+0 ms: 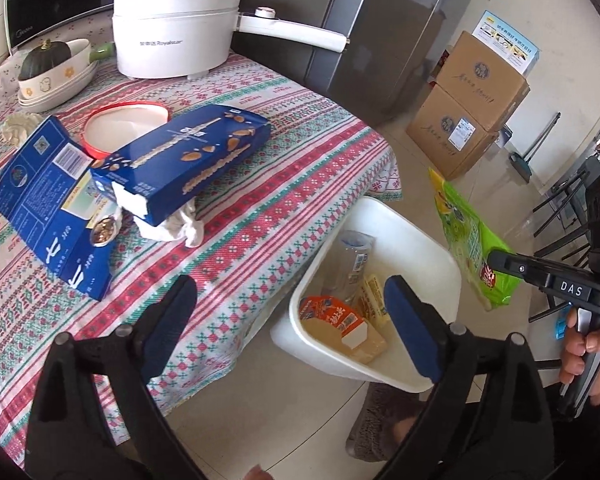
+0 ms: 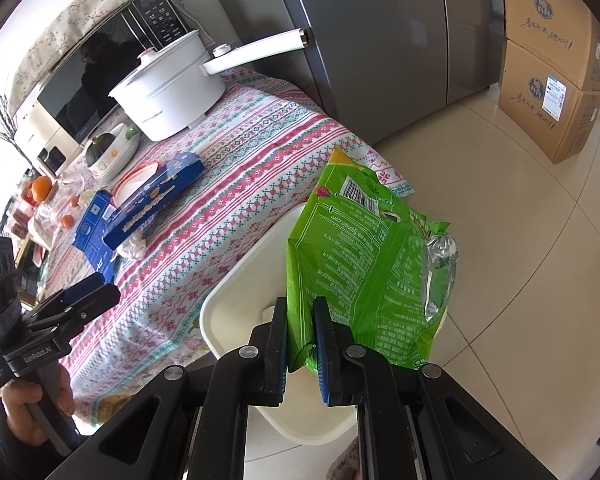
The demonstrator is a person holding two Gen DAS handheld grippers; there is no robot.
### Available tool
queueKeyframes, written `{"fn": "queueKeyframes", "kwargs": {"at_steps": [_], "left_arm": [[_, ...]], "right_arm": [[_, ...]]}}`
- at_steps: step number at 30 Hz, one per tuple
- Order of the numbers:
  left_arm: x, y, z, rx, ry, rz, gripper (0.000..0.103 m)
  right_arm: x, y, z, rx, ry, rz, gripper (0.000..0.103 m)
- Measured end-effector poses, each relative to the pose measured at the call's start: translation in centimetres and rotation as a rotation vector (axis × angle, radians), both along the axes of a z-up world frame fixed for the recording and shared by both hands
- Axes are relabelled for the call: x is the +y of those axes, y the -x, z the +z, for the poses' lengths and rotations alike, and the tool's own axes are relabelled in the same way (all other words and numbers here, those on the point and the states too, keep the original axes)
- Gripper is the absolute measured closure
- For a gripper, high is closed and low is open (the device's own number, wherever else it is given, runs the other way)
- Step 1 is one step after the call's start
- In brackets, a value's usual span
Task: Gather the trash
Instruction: 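Lower the green snack bag into the white bin and open the right gripper, then move both grippers back over the table toward the blue boxes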
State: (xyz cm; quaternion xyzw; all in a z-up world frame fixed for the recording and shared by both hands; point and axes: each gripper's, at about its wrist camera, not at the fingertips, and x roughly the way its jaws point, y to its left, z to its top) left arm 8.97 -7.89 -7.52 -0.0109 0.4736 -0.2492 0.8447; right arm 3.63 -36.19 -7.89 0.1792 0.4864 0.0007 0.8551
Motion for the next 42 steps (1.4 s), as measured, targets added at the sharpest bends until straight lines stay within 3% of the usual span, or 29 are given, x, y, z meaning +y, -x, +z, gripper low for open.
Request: {"fn": "queueKeyframes", "kwargs": {"at_steps": [3, 5, 7, 9, 15, 25, 42], "left_arm": [[1.2, 0.0, 0.3, -0.009, -0.024, 0.021, 0.003], [2.1, 0.0, 0.6, -0.014, -0.036, 0.035, 0.001], [2.9, 0.1, 0.8, -0.016, -0.045, 0.045, 0.001], [3.7, 0.2, 1.0, -0.018, -0.054, 0.052, 0.001], [6.3, 0.4, 1.5, -0.029, -0.077, 0.081, 0.001], [11.3, 0.6, 2.1, -0.054, -0.123, 0.139, 0.001], [21.6, 0.5, 1.0, -0.053, -0.203, 0.267, 0.001]], "right_arm": [[0.4, -0.3, -0.1, 0.004, -0.013, 0.008, 0.086], [0.7, -0.5, 0.0, 0.007, -0.020, 0.005, 0.075], [0.7, -0.4, 0.1, 0.000, -0.023, -0.007, 0.051], [0.9, -0.6, 0.4, -0.005, -0.026, -0.014, 0.045], [2.2, -1.5, 0.9, -0.002, -0.027, -0.015, 0.036], [7.1, -4.0, 1.6, -0.002, 0.040, 0.078, 0.026], [17.6, -9.5, 2.1, 0.005, 0.106, 0.230, 0.022]]}}
